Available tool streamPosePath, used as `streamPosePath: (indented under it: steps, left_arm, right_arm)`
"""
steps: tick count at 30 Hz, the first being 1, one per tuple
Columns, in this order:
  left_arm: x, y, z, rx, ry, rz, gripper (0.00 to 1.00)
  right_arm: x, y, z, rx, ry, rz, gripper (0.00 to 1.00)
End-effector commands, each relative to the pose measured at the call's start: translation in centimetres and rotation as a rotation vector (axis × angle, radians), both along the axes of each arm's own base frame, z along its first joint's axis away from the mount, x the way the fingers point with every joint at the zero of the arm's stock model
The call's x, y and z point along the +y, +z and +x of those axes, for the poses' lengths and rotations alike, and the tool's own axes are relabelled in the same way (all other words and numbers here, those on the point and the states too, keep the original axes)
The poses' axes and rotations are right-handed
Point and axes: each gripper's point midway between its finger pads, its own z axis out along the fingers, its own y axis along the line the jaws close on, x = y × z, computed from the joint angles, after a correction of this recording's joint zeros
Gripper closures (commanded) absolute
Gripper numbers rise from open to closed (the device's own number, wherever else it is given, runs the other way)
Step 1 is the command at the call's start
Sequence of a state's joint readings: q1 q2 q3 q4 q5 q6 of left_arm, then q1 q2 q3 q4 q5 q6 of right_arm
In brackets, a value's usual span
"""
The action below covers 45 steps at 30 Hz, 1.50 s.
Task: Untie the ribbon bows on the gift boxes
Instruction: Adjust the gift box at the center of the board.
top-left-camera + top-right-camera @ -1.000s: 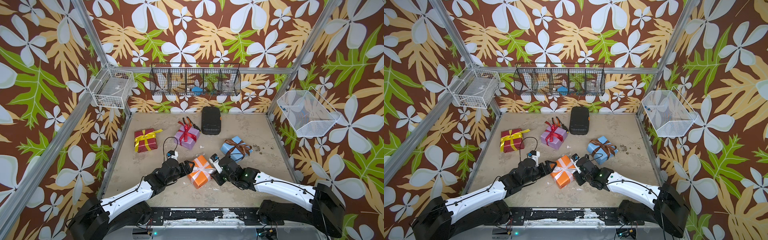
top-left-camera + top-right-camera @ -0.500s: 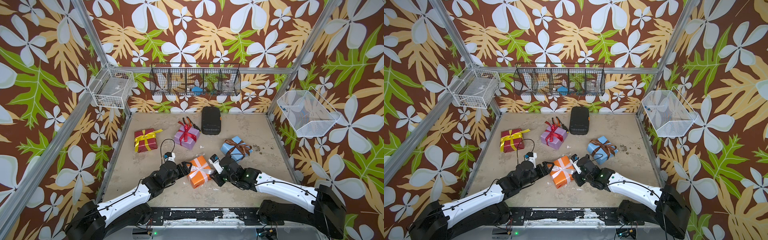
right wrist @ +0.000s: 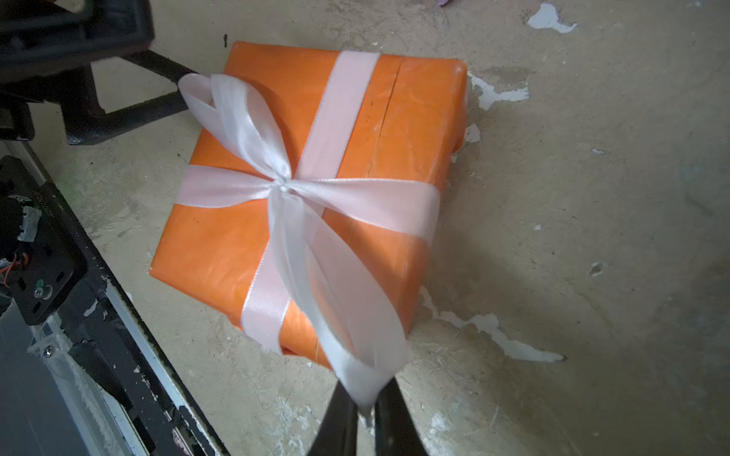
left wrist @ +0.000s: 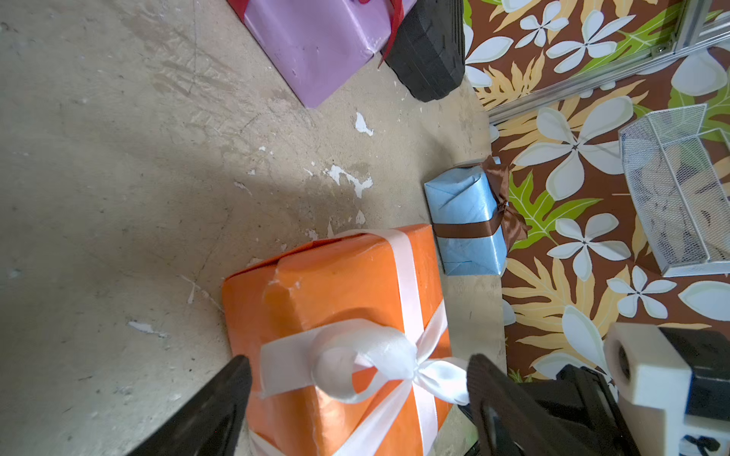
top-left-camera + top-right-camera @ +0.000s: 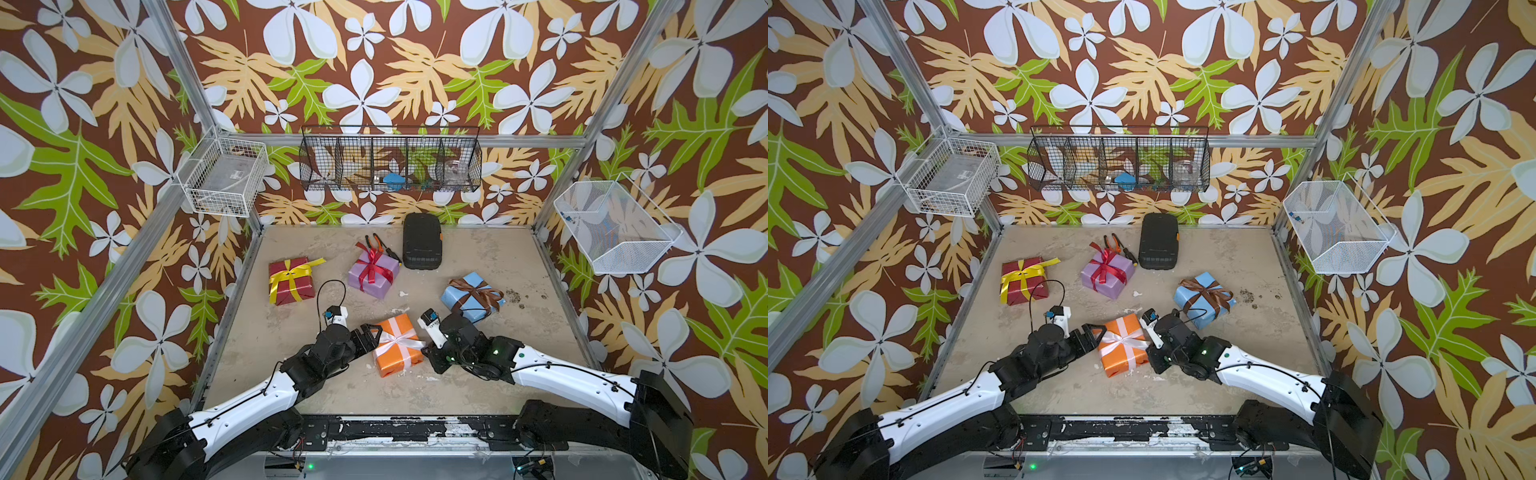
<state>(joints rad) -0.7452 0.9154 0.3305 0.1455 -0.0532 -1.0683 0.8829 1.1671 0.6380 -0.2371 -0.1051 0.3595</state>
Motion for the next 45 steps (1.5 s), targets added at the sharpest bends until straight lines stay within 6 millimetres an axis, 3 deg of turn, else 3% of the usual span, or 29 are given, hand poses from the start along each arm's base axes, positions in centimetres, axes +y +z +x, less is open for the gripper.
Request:
streamPosePath:
  steps: [1, 2, 5, 7, 11, 19, 31, 40, 45]
  left_arm:
    - [0.1, 0.3, 0.2, -0.010, 0.013, -0.012, 0.12]
    - [0.2, 0.3, 0.2, -0.011, 0.018, -0.011, 0.12]
    - [0.2, 0.4, 0.3, -0.015, 0.023, -0.016, 0.12]
    - [0.1, 0.5, 0.3, -0.016, 0.024, -0.019, 0.12]
    - [0.2, 0.5, 0.4, -0.017, 0.027, -0.020, 0.12]
    - [0.3, 0.4, 0.3, -0.018, 0.033, -0.022, 0.12]
    - [0.1, 0.6, 0.3, -0.016, 0.027, -0.035, 0.12]
    - [0.1, 0.7, 0.3, -0.019, 0.028, -0.040, 0.12]
    - [0.1, 0.7, 0.2, -0.021, 0.023, -0.041, 0.12]
  right_arm:
    - [0.1, 0.4, -0.1, 0.006, -0.003, 0.014, 0.88]
    - [0.1, 0.3, -0.2, 0.015, -0.002, 0.015, 0.87]
    - [0.3, -0.1, -0.9, 0.050, 0.014, 0.023, 0.69]
    - [0.4, -0.3, -1.4, 0.072, 0.027, 0.030, 0.65]
    - [0.7, -0.3, -2.1, 0.093, 0.040, 0.047, 0.64]
    - [2.1, 1.6, -2.7, 0.078, 0.067, 0.091, 0.67]
    - [1.1, 0.6, -3.0, 0.078, 0.032, 0.019, 0.63]
    - [2.3, -0.1, -4.9, 0.081, 0.071, -0.016, 0.59]
    - [2.8, 0.3, -4.3, 0.048, 0.067, -0.011, 0.59]
